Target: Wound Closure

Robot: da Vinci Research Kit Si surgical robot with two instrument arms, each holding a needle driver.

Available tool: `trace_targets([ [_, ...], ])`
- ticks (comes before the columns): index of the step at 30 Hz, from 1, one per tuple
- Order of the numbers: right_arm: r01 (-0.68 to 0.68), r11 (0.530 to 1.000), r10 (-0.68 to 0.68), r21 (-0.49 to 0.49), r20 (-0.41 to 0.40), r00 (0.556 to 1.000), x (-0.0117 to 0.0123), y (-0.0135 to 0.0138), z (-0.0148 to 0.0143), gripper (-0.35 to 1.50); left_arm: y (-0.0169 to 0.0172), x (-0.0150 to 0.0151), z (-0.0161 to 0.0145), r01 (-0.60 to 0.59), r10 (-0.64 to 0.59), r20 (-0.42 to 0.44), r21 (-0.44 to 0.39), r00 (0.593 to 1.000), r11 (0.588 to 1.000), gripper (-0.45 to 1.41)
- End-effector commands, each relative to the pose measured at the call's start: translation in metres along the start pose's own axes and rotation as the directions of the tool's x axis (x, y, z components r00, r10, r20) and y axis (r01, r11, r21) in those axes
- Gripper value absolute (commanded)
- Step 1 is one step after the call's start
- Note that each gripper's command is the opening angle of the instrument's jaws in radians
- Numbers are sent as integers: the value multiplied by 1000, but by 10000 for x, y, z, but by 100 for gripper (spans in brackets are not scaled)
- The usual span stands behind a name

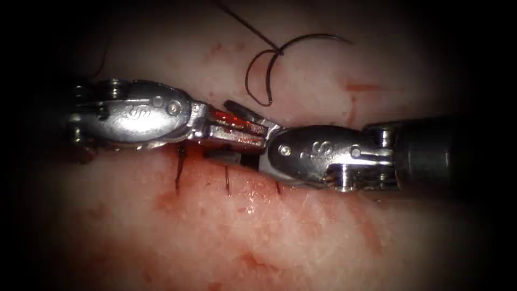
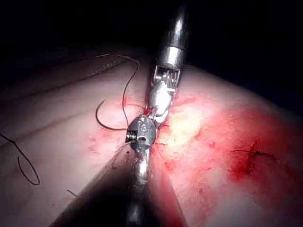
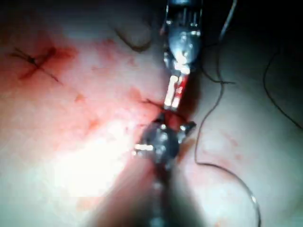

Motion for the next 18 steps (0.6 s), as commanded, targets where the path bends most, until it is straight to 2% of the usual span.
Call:
trace_targets([
  [1, 2, 1000, -2, 6, -4, 1000, -1, -4, 6, 88, -2, -4, 6, -1, 1, 0, -1, 1000, 1000, -45],
  [2, 2, 1000, -2, 10, -5, 1000, -1, -5, 5, 73, -2, -4, 6, -1, 1, 0, -1, 1000, 1000, -45],
  [3, 1, 1000, -1, 10, -5, 1000, 0, -4, 4, 68, -2, -4, 6, -1, 1, 0, -1, 1000, 1000, -45],
  [4, 1, 1000, -1, 21, -9, 1000, 0, -5, 2, 7, -2, -4, 7, -1, 1, 0, -1, 1000, 1000, -45],
  [5, 1, 999, -1, 43, -16, 1000, 0, -5, 0, -35, -2, -4, 7, -1, 1, 0, -1, 1000, 1000, -45],
  [8, 21, 994, -19, 105, -18, 1000, 2, -4, -8, -35, -2, -4, 7, -1, 1, 0, -1, 1000, 1000, -45],
  [15, 28, 994, -27, 101, -9, 1000, 0, -1, -10, -35, -2, -4, 4, -1, 1, -1, -4, 1000, 1000, -45],
  [16, 28, 995, -27, 98, -7, 1000, 0, -1, -9, -5, -2, -4, 3, -1, 1, -1, -5, 1000, 1000, -45],
  [18, 27, 998, -27, 64, -1, 1000, 0, 0, -11, 130, -4, -4, -2, -1, 1, -3, -10, 1000, 1000, -45],
])
